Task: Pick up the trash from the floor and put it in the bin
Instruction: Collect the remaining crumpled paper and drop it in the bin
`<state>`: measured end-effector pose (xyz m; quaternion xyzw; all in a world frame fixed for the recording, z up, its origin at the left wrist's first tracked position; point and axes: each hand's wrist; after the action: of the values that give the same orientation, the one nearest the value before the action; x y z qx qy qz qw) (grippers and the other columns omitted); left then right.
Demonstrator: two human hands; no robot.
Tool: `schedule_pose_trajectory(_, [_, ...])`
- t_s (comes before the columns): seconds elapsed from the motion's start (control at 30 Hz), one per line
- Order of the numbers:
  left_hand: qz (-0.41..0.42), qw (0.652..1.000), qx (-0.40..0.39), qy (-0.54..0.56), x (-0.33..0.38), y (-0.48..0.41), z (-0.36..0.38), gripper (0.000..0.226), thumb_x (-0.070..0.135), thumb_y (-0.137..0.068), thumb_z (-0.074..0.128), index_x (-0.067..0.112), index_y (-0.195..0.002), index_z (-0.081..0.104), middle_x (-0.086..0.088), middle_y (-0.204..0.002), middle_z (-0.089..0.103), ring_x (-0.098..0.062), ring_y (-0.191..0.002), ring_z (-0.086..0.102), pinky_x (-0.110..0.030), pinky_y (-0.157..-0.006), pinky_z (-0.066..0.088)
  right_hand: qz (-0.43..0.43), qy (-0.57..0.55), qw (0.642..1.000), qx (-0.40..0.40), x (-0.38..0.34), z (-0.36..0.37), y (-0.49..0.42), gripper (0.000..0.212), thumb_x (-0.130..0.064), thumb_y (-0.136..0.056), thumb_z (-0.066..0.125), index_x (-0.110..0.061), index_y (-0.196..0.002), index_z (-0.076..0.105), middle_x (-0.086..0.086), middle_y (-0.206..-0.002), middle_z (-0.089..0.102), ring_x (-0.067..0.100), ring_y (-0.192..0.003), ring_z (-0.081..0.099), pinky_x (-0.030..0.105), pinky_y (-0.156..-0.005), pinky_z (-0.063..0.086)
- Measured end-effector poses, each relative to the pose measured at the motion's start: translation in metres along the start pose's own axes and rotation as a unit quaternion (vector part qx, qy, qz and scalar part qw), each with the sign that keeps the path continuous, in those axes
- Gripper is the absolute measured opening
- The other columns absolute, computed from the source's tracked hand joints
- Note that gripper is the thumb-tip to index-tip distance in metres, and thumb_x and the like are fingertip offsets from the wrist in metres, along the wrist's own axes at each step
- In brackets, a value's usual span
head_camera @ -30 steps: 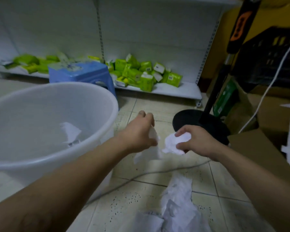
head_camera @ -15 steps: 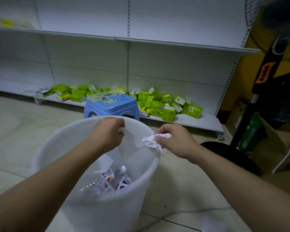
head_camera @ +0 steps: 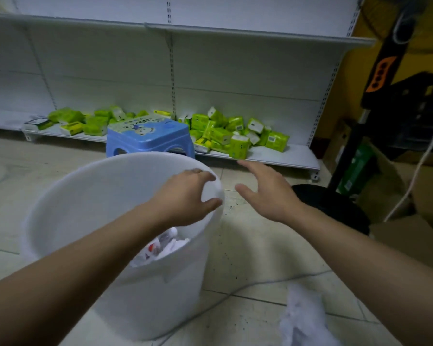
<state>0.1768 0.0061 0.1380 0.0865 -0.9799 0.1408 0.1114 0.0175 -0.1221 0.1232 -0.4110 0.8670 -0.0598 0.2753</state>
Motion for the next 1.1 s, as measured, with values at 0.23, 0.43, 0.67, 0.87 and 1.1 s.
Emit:
schedule_pose_trajectory(0.23, [0.113,0.99,-0.081,-0.022,0.099,-0.029,0.064,0.061,0.043,-0.082,0.065,0.021,-0.135,0.044,-0.004,-0.136,0.051,-0.025,-0.122,0.048,-0.04,-0.098,0.042,0.12,0.135,0.961,-0.209,0.107,-0.005,0.074,0.079,-0.036,-0.085,0.062,-0.029,-0.15,0.018,0.004,-0.152,0.035,0.026,-0.134,0.04,0.04,-0.105,0.041])
schedule_pose_trajectory(0.43, [0.025,0.951,-0.308,-0.003,0.128,0.003,0.178,0.063,0.042,-0.081,0.067,0.018,-0.135,0.043,-0.008,-0.134,0.051,-0.027,-0.117,0.051,-0.037,-0.094,0.045,0.163,0.19,0.886,-0.391,0.183,0.025,0.144,0.074,-0.032,-0.086,0.063,-0.02,-0.149,0.026,0.011,-0.147,0.037,0.031,-0.129,0.044,0.039,-0.102,0.042])
schedule_pose_trajectory(0.67, [-0.012,0.888,-0.456,0.056,0.115,0.075,0.268,0.079,0.053,-0.067,0.075,0.026,-0.135,0.042,-0.003,-0.13,0.052,-0.023,-0.115,0.051,-0.036,-0.09,0.045,0.131,0.178,0.83,-0.511,0.215,0.086,0.179,0.079,-0.035,-0.085,0.065,-0.018,-0.15,0.022,0.012,-0.151,0.034,0.03,-0.135,0.038,0.038,-0.106,0.038])
schedule_pose_trajectory(0.87, [0.072,0.903,-0.424,0.018,0.103,0.096,0.288,0.043,0.039,-0.067,0.075,0.023,-0.104,0.059,0.0,-0.108,0.053,-0.021,-0.101,0.05,-0.032,-0.073,0.037,0.102,0.2,0.841,-0.492,0.218,0.123,0.19,0.091,-0.036,-0.084,0.067,-0.012,-0.151,0.01,0.016,-0.15,0.033,0.035,-0.132,0.043,0.044,-0.104,0.041])
schedule_pose_trajectory(1.1, [0.012,0.951,-0.292,0.102,0.091,0.09,0.29,0.016,0.032,-0.084,0.055,0.019,-0.09,0.061,-0.001,-0.093,0.057,-0.022,-0.086,0.057,-0.031,-0.064,0.04,0.074,0.216,0.841,-0.49,0.23,0.13,0.185,0.024,-0.018,-0.089,0.055,-0.009,-0.11,0.062,0.011,-0.111,0.064,0.028,-0.102,0.061,0.03,-0.075,0.044])
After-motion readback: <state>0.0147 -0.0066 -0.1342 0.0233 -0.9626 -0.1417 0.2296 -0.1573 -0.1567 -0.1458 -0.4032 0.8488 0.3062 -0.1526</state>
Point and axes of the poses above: each hand's wrist, its own y-axis away from the middle knuckle, its own z-axis out of the palm, x = y × z
